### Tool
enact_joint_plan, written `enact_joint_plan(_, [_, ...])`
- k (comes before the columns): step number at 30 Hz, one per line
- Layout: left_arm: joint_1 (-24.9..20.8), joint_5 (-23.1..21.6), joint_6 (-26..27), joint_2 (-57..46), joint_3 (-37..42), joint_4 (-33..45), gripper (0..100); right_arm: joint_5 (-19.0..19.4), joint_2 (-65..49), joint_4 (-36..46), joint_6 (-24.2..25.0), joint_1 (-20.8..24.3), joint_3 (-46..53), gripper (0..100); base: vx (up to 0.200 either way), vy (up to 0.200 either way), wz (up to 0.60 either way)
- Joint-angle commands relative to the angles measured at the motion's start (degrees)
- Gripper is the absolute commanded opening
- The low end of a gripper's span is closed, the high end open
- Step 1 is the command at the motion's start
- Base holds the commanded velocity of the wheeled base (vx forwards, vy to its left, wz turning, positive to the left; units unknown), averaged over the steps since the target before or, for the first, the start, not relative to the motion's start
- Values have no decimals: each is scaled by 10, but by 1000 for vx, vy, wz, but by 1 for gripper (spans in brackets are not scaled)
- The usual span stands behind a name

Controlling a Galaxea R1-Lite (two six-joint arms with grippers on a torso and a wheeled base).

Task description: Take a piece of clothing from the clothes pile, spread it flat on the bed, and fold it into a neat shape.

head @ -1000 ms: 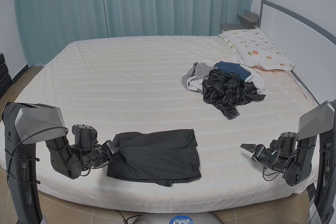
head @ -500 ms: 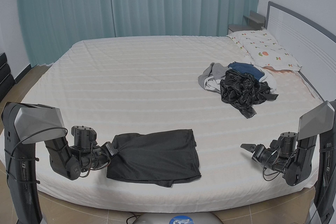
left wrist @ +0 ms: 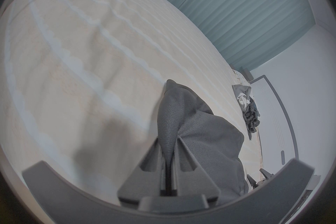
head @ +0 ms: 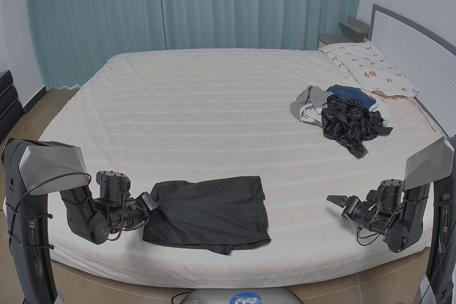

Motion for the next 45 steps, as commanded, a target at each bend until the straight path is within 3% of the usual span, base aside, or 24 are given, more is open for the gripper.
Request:
enact_joint_plan(1, [-1, -1, 0, -5, 7, 0, 0, 0, 0, -6, 0, 0, 0, 100, 0, 200, 0])
enact_joint_plan(7, [-1, -1, 0, -5, 8, 0, 0, 0, 0, -5, 0, 0, 0, 100, 0, 200, 0])
enact_joint_plan(16, [-2, -1, 0, -6, 8, 0, 0, 0, 1, -5, 0, 0, 0, 100, 0, 0, 0])
enact_joint_plan(17, [-3, -1, 1, -6, 10, 0, 100, 0, -1, -5, 0, 0, 0, 100, 0, 0, 0])
enact_joint_plan(24, [-1, -2, -2, -45, 44, -2, 100, -1, -5, -6, 0, 10, 6, 100, 0, 0, 0])
enact_joint_plan(34, [4, -1, -22, 6, -68, -9, 100, -37, 4, -6, -1, 45, 5, 100, 0, 0, 0])
enact_joint_plan(45, [4, -2, -21, 31, -84, -9, 100, -40, 9, -6, 0, 55, 5, 100, 0, 0, 0])
